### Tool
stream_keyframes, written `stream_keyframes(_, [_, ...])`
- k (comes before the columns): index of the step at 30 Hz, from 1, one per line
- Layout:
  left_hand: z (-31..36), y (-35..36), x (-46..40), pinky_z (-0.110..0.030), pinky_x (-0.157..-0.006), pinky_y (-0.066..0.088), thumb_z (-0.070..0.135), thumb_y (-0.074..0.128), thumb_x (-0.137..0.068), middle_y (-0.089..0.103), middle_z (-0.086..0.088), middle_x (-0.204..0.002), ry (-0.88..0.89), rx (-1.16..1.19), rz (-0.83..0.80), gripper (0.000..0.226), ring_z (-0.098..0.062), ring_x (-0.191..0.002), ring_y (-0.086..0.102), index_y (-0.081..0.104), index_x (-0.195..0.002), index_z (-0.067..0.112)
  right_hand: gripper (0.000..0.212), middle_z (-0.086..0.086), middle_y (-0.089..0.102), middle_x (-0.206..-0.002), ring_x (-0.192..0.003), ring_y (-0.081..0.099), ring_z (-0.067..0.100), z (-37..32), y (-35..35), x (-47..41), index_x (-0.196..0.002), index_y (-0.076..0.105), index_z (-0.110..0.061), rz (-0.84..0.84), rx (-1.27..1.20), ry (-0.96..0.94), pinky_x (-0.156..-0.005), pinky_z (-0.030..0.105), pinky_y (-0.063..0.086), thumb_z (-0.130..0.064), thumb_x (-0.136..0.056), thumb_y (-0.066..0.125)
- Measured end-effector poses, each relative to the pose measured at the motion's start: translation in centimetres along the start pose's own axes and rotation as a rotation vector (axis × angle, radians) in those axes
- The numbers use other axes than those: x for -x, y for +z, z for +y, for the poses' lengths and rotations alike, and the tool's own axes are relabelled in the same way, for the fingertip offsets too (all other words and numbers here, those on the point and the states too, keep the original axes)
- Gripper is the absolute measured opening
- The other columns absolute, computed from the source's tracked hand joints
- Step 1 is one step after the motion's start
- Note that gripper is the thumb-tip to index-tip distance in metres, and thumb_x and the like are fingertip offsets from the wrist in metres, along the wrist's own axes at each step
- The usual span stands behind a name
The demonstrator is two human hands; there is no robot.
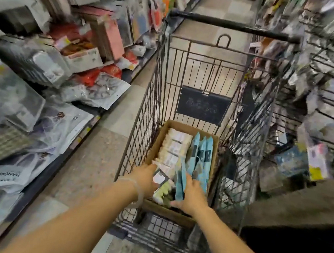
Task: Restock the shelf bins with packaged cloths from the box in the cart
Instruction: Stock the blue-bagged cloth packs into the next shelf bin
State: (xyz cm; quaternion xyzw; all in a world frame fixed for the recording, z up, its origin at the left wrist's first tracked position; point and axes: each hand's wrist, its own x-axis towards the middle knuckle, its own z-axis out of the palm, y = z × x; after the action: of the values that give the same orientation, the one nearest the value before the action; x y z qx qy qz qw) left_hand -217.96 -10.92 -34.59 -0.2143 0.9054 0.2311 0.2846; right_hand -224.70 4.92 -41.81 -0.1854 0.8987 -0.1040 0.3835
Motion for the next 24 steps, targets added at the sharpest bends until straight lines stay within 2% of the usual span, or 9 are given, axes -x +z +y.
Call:
stream_keyframes(5, [-0.4,1.7,-3.2,-0.038,-0.105,0.040,0.030,0.055,-0.092,0.047,-0.008,-0.141,-0.011,0.051,-0.076,0.058,-0.026,-0.128,0.046,0.034,-0.143,0.015,0.114,0.014,0.024,-0.148,-0.133,0.036,0.033,0.0,2.1,-3.3,-0.150,-0.012,-0.023,0.045,-0.086,0.086,-0.102,0.041,0.043,-0.033,-0.077,0.075])
stream_keyframes(9, [-0.9,1.9,-4.5,-0.032,-0.102,0.041,0.028,0.055,-0.093,0.046,-0.006,-0.142,-0.026,0.101,-0.110,0.058,-0.022,-0.125,0.049,0.033,-0.145,0.016,0.100,0.016,0.020,-0.151,-0.130,0.039,0.035,-0.2,2.7,-4.3,-0.150,-0.011,-0.020,0.079,-0.108,0.158,-0.092,0.039,0.049,-0.018,-0.084,0.065])
stream_keyframes(12, [-0.8,1.0,-5.0,-0.032,-0.101,0.040,0.030,0.050,-0.095,0.046,-0.007,-0.143,-0.024,0.086,-0.123,0.054,-0.024,-0.127,0.047,0.031,-0.145,0.016,0.084,0.017,0.027,-0.147,-0.127,0.042,0.035,-0.2,2.2,-4.6,-0.150,0.001,-0.018,0.133,-0.127,0.218,-0.087,0.040,0.049,-0.015,-0.089,0.059])
stream_keyframes(14, [-0.6,0.4,-5.2,-0.032,-0.100,0.041,0.031,0.049,-0.096,0.048,-0.006,-0.141,-0.018,0.087,-0.127,0.052,-0.024,-0.125,0.049,0.033,-0.143,0.016,0.069,0.017,0.041,-0.137,-0.116,0.052,0.034,0.0,1.6,-4.8,-0.145,0.015,-0.012,0.160,-0.136,0.233,-0.079,0.038,0.049,-0.013,-0.091,0.056])
stream_keyframes(16, [-0.5,-0.1,-5.3,-0.032,-0.098,0.043,0.032,0.048,-0.096,0.050,-0.006,-0.138,-0.006,0.089,-0.129,0.049,-0.023,-0.122,0.051,0.036,-0.141,0.016,0.045,0.015,0.055,-0.115,-0.101,0.057,0.032,0.3,0.9,-4.7,-0.128,0.034,-0.009,0.167,-0.130,0.218,-0.072,0.036,0.047,-0.011,-0.090,0.057])
stream_keyframes(18, [-0.4,-0.4,-5.6,-0.032,-0.097,0.044,0.032,0.048,-0.096,0.052,-0.007,-0.135,0.007,0.090,-0.137,0.048,-0.023,-0.120,0.053,0.037,-0.140,0.016,0.023,0.010,0.055,-0.093,-0.087,0.055,0.029,0.7,0.1,-4.2,-0.107,0.040,-0.009,0.172,-0.153,0.211,-0.071,0.038,0.047,-0.005,-0.089,0.053])
stream_keyframes(19, [-0.4,-0.6,-5.7,-0.031,-0.096,0.045,0.031,0.048,-0.096,0.052,-0.007,-0.135,0.012,0.091,-0.140,0.048,-0.023,-0.119,0.054,0.038,-0.140,0.016,0.018,0.012,0.055,-0.093,-0.088,0.055,0.029,0.8,-0.3,-3.8,-0.105,0.043,-0.008,0.173,-0.162,0.218,-0.073,0.038,0.047,-0.002,-0.089,0.051])
stream_keyframes(21, [-0.4,-0.9,-6.0,-0.030,-0.095,0.046,0.032,0.049,-0.095,0.053,-0.006,-0.134,0.016,0.090,-0.147,0.048,-0.022,-0.117,0.055,0.039,-0.139,0.016,0.021,0.018,0.059,-0.107,-0.098,0.057,0.033,1.2,-0.8,-3.2,-0.110,0.051,-0.002,0.175,-0.169,0.230,-0.077,0.038,0.048,-0.002,-0.089,0.049])
stream_keyframes(24, [-0.3,-1.2,-6.0,-0.030,-0.092,0.046,0.032,0.049,-0.095,0.055,-0.006,-0.130,0.032,0.085,-0.162,0.047,-0.021,-0.113,0.056,0.041,-0.138,0.016,0.016,0.016,0.061,-0.111,-0.100,0.059,0.032,1.0,-0.2,-2.8,-0.105,0.052,-0.006,0.193,-0.177,0.221,-0.080,0.038,0.050,-0.014,-0.092,0.052])
